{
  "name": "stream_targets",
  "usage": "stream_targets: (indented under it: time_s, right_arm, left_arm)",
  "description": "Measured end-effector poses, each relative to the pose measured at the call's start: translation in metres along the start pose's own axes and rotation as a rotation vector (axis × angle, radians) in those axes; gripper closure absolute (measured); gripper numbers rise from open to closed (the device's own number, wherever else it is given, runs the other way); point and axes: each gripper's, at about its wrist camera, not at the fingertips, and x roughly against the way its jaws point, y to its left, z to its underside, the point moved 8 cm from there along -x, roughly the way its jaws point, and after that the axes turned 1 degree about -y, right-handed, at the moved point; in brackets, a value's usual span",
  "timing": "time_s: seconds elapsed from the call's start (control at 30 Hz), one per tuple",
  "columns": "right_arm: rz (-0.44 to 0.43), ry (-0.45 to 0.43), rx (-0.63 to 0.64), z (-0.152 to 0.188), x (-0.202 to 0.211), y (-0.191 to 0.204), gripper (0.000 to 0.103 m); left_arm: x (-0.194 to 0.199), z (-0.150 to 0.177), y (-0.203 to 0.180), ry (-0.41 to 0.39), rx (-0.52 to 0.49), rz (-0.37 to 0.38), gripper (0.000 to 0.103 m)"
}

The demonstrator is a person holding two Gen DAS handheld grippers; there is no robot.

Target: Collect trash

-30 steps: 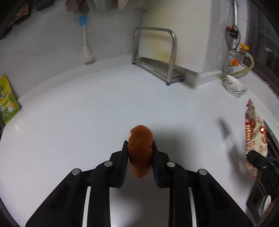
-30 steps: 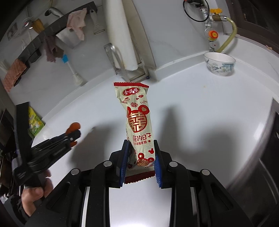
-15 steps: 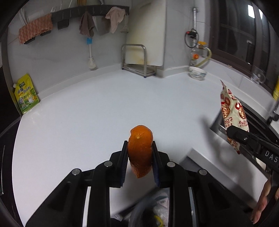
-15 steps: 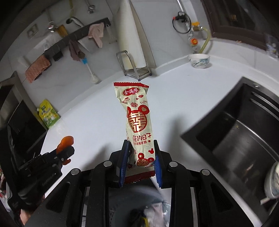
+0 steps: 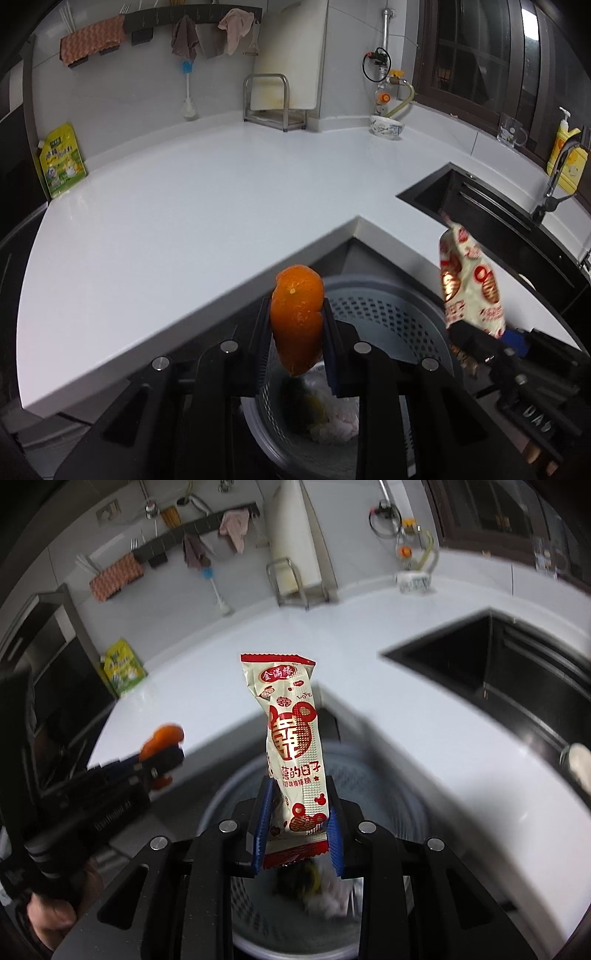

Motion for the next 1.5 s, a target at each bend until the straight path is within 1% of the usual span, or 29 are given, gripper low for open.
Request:
stream_targets:
  time_s: [0.07,0.13,0.33,0.37,0.4,0.43,0.47,0.5,0.7,0.8,1.03,1.13,1.17,1.37,1.5]
  right_arm:
    - [0.022,0.030,0.005,0.013,-0.006,-0.005,0.077]
    - [0.015,0.055,-0.019,0.022,-0.012,-0.010,0.077]
    - [0.015,0.081,-0.021,0.031,-0.021,-0.013,0.076]
    - [0.016,0.080,-0.023,0.031,-0.022,-0.013,0.070]
    - [0.015,0.081,-0.026,0.031,-0.022,-0.014,0.063]
    - [0.016,0.070,-0.027,0.030,-0.021,-0.015,0.051]
    - [0.024,0.059,-0.026,0.029,-0.020,-0.016,0.049]
    - [0.030,0.052,-0.024,0.027,-0.018,-0.017,0.049]
    - [0.019,0.049,-0.046,0.026,-0.016,-0.021,0.049]
    - [0.021,0.048,-0.044,0.025,-0.016,-0.021,0.049]
    - [0.030,0.053,-0.045,0.023,-0.016,-0.020,0.049]
    - [0.033,0.054,-0.044,0.023,-0.016,-0.020,0.049]
    - [0.033,0.055,-0.045,0.023,-0.016,-0.020,0.049]
    - [0.035,0.055,-0.054,0.023,-0.016,-0.022,0.049]
    - [0.038,0.052,-0.052,0.023,-0.015,-0.021,0.046]
  left_arm:
    - [-0.002,0.010,-0.004,0.018,-0.006,0.006,0.078]
    - [-0.006,0.018,-0.006,0.039,-0.013,0.006,0.078]
    - [-0.012,0.026,-0.006,0.063,-0.006,-0.007,0.071]
    - [-0.012,0.026,-0.005,0.062,-0.003,-0.010,0.066]
    - [-0.011,0.025,-0.004,0.059,-0.002,-0.012,0.057]
    - [-0.010,0.025,-0.002,0.055,0.000,-0.015,0.050]
    - [-0.009,0.024,-0.001,0.047,0.002,-0.020,0.037]
    - [-0.007,0.023,-0.001,0.036,0.005,-0.021,0.034]
    - [-0.009,0.022,0.000,0.041,0.004,-0.031,0.034]
    - [-0.009,0.021,0.001,0.042,0.007,-0.037,0.030]
    - [-0.010,0.022,0.005,0.048,0.015,-0.044,0.029]
    - [-0.010,0.022,0.006,0.048,0.020,-0.046,0.025]
    - [-0.010,0.022,0.007,0.047,0.022,-0.046,0.021]
    - [-0.010,0.023,0.011,0.051,0.028,-0.056,0.019]
    - [-0.008,0.022,0.013,0.044,0.034,-0.066,0.012]
